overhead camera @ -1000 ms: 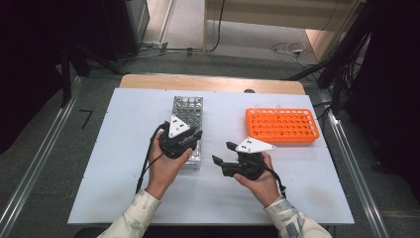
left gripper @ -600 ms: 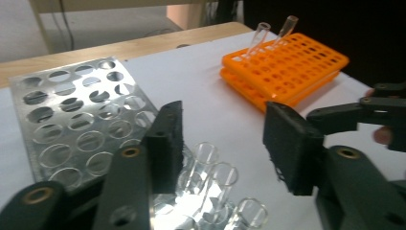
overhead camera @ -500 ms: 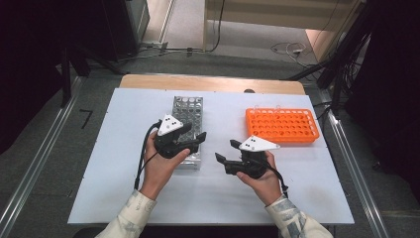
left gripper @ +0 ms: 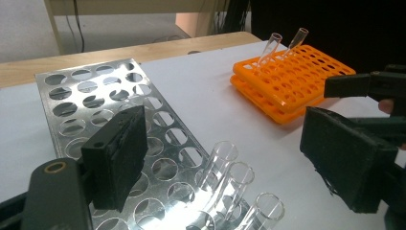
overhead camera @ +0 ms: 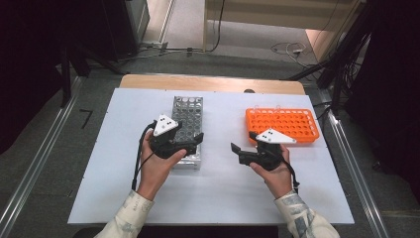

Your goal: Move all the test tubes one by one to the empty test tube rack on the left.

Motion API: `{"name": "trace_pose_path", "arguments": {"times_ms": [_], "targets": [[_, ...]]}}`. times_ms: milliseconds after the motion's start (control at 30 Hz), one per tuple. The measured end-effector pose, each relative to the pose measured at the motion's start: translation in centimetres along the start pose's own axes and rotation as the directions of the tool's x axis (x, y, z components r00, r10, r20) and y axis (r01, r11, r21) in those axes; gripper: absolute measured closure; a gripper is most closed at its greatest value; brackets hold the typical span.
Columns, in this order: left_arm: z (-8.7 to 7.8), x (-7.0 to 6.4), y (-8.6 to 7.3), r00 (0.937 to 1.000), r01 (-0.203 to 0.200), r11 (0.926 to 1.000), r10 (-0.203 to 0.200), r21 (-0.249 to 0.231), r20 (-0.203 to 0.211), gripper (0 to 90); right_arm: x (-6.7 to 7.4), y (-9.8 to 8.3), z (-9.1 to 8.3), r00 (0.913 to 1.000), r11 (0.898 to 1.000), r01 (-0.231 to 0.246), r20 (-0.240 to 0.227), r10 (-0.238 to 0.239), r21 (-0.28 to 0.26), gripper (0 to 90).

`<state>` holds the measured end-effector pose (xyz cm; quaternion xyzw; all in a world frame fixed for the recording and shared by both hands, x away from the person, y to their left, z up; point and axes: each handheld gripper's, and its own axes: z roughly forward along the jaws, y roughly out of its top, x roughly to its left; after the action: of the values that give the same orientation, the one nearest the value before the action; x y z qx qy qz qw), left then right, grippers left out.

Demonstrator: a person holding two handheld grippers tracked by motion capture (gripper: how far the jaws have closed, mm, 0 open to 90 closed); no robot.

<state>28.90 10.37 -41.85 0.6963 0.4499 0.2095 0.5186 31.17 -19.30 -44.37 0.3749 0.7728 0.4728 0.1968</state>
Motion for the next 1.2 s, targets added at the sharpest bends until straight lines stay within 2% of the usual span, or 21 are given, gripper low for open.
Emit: {"name": "trace_pose_path", "arguments": {"times_ms": [267, 433, 500, 667, 800, 900, 967, 1200], "targets": [[0.0, -0.1, 0.0, 1.0, -0.006, 1.0, 0.006, 0.003, -0.002, 16.2, -2.4, -0.1, 0.1, 0.9958, 0.999, -0.03, 0.086, 0.031, -0.014, 18.5], [0.1, -0.1, 0.0, 1.0, -0.008, 1.0, 0.008, -0.001, -0.002, 16.2, -3.6, 0.1, 0.9, 0.9853, 0.999, -0.04, 0.165, 0.043, -0.018, 19.3], [0.1, -0.1, 0.0, 1.0, -0.008, 1.0, 0.008, -0.001, -0.003, 16.2, -4.1, 0.3, 1.4, 0.9816, 0.999, -0.049, 0.184, 0.052, -0.021, 19.7], [0.2, -0.2, 0.0, 0.9998, -0.019, 0.9998, 0.019, 0.003, -0.012, 17.6, -5.2, 0.6, 2.7, 0.9763, 0.997, -0.075, 0.202, 0.077, -0.015, 20.0], [0.2, -0.2, 0.0, 0.9998, -0.016, 0.9999, 0.016, -0.002, -0.009, 17.6, -5.8, 1.0, 3.8, 0.9722, 0.998, -0.059, 0.227, 0.059, -0.003, 21.5], [0.3, -0.1, 0.0, 0.9998, -0.016, 0.9999, 0.016, -0.003, -0.012, 17.6, -6.3, 1.4, 4.5, 0.9702, 0.998, -0.063, 0.234, 0.062, -0.002, 23.1], [0.3, -0.2, 0.0, 0.9998, -0.016, 0.9999, 0.016, -0.003, -0.012, 17.6, -6.6, 1.5, 5.0, 0.967, 0.999, -0.05, 0.25, 0.051, -0.01, 24.2], [0.2, -0.1, 0.0, 0.9998, -0.015, 0.9999, 0.015, -0.003, -0.009, 17.6, -7.4, 1.7, 6.5, 0.9551, 0.998, -0.058, 0.291, 0.054, 0.003, 31.7]]}}
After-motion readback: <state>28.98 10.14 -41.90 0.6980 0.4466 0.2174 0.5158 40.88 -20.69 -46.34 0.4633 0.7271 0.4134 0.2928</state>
